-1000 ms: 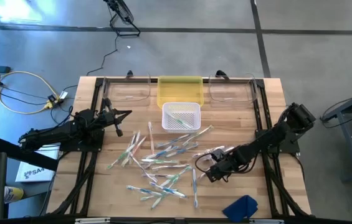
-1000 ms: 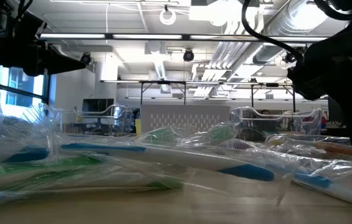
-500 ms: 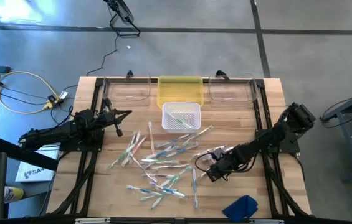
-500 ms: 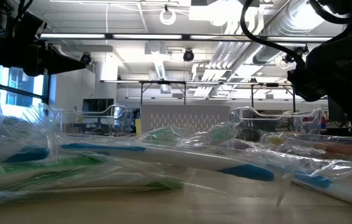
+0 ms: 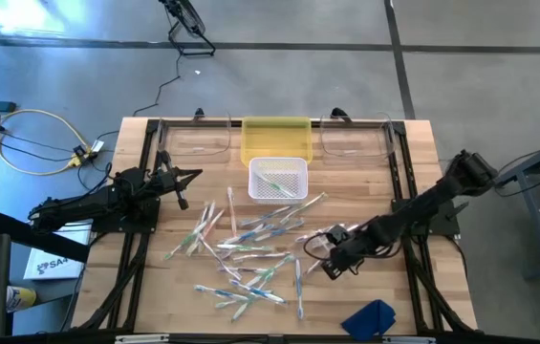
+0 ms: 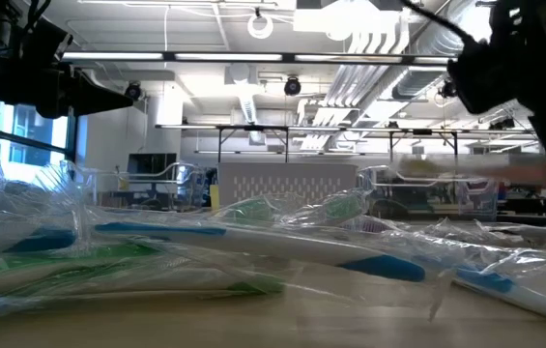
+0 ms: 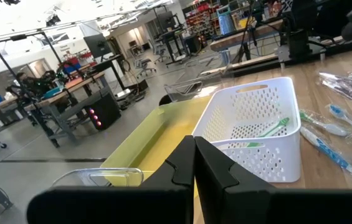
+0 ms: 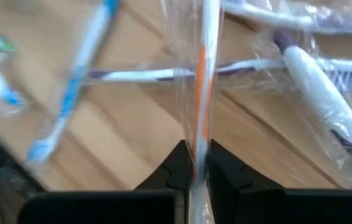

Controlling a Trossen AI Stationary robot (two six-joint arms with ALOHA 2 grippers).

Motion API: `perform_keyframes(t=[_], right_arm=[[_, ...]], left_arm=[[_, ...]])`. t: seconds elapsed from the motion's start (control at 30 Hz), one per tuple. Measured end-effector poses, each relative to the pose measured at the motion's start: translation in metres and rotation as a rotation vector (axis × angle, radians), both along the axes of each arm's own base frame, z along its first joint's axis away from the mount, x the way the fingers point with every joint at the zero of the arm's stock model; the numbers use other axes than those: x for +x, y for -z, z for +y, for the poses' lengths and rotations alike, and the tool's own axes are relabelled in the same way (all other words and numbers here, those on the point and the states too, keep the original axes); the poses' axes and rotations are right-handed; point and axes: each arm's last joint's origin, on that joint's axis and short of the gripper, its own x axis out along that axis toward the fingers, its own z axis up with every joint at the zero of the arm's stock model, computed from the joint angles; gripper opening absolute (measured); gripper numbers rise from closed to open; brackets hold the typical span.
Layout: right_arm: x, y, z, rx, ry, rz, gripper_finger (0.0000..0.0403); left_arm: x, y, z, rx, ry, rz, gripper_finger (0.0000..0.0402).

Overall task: Pick & Place Toothbrushes
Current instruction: Put the orange toothbrush into the right transparent bin

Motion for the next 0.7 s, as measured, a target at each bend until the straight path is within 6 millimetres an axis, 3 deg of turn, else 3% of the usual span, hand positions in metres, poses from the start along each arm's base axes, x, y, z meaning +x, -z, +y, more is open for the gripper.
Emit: perform_keyframes(t=[0.47, 0.7], right_arm=[[-0.017, -0.051, -0.05, -0.245, 0.078, -0.201, 0.0022], [-0.024, -0.06, -0.082, -0.396, 0.077, -0.183, 0.0022]], left_arm=[[0.0, 0.0, 0.0, 0.0, 0.0, 0.0, 0.0], [0.0, 0.0, 0.0, 0.0, 0.0, -0.001, 0.0]])
